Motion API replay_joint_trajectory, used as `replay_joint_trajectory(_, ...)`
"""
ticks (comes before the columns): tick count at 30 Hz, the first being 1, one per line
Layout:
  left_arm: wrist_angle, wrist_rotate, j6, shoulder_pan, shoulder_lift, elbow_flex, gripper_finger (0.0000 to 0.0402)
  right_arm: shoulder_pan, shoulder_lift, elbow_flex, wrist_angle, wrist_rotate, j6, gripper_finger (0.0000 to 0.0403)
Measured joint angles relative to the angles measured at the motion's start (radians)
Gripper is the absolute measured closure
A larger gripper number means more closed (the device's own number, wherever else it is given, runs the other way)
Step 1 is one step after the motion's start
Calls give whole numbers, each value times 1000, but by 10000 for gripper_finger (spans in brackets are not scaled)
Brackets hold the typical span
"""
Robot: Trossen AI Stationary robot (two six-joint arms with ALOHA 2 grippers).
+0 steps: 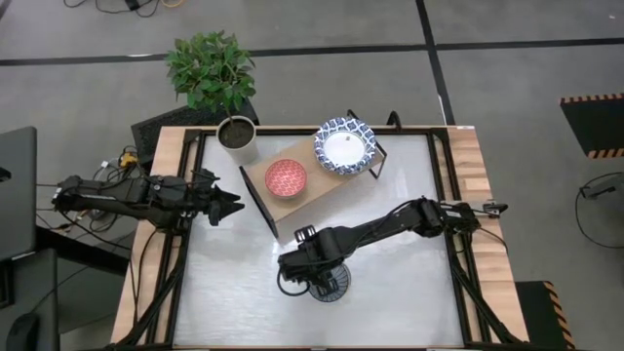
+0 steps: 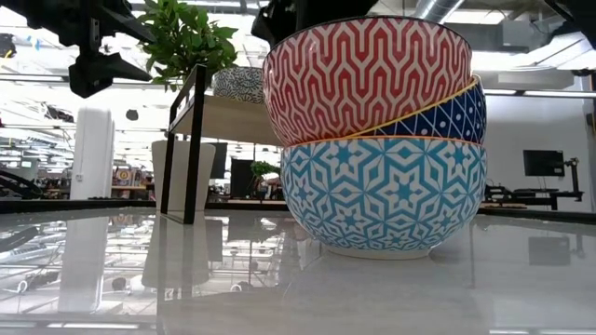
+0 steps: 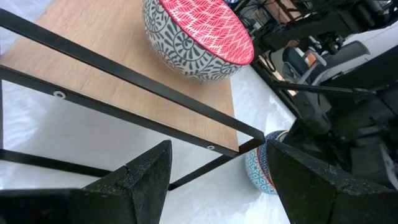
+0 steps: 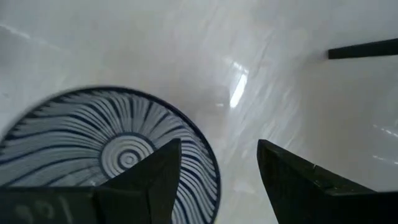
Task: Place and stack bowls onto a shelf
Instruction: Stack the dark blue bowl on top of the red bowl on the shelf
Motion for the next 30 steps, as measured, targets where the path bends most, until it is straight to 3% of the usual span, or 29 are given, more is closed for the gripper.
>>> replay_joint_trajectory(11,0,9,8,0,0,0,155,0,-3,-84,62,-27,-29,214)
replay_joint_trajectory(24,0,9,12,0,0,0,155,1,-19,-133,73,-30,-41,361)
replay_joint_trajectory(30,0,9,11,0,0,0,155,-12,-34,-137,62,-51,-39,362)
